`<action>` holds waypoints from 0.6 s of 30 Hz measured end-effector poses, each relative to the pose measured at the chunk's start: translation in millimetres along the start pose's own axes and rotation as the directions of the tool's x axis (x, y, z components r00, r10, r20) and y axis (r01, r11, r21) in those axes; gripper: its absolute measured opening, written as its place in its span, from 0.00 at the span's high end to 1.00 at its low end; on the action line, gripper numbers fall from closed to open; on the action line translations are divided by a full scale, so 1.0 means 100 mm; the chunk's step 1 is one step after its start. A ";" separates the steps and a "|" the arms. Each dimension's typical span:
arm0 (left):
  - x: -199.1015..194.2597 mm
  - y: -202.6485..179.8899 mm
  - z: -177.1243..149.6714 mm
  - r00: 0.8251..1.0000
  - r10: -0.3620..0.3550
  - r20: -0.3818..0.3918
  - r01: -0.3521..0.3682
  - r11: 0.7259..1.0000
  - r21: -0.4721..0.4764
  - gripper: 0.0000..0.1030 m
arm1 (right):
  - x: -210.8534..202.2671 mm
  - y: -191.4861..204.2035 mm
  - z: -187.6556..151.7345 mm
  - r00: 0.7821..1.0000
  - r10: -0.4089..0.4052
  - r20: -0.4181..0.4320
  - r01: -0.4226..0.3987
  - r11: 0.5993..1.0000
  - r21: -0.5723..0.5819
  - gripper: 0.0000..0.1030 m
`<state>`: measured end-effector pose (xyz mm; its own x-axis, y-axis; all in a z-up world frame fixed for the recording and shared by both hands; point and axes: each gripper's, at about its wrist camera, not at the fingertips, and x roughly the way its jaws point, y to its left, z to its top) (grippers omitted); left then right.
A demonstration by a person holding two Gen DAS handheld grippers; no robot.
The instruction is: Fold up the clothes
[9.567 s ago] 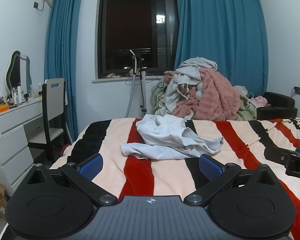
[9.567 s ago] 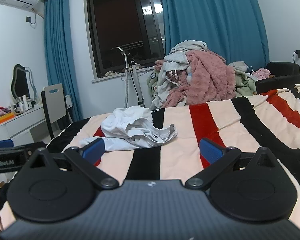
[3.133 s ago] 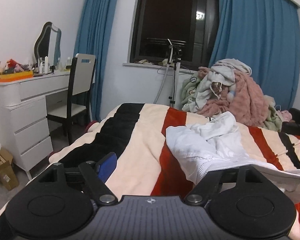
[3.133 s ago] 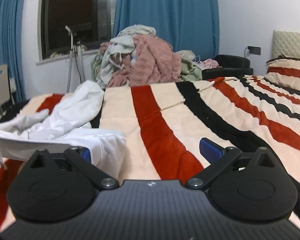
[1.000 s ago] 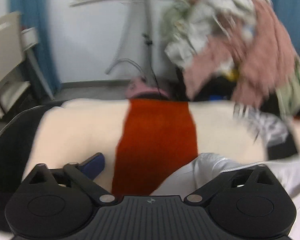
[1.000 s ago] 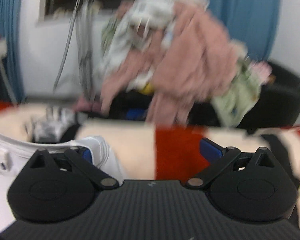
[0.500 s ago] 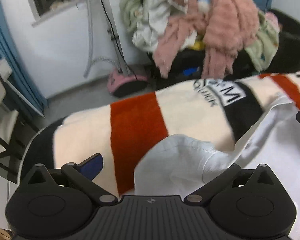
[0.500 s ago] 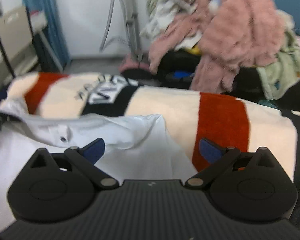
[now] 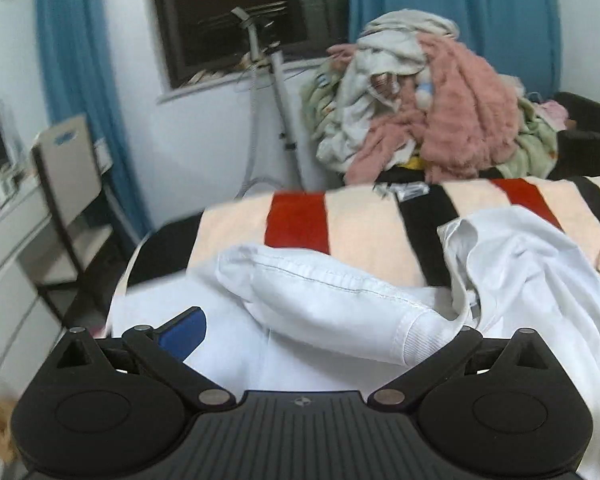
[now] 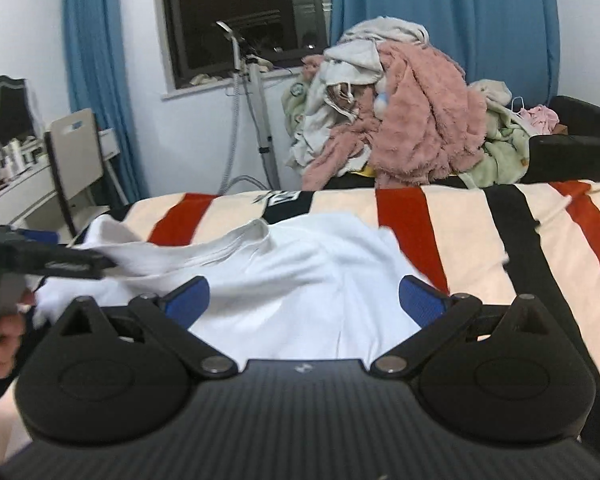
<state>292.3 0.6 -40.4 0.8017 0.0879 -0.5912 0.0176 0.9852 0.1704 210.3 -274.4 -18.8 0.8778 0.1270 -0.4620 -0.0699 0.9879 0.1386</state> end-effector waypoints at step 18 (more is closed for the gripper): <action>0.98 0.29 1.02 0.990 0.133 0.038 -0.127 0.984 -0.121 0.00 | 0.02 -0.29 -0.62 1.000 0.021 0.018 -0.025 0.980 0.199 0.00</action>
<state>432.8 22.4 -13.1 0.8191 0.2124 -0.5328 -0.1572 0.9765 0.1476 185.0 -297.4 -78.0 0.8845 0.1464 -0.4429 0.0045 0.9468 0.3218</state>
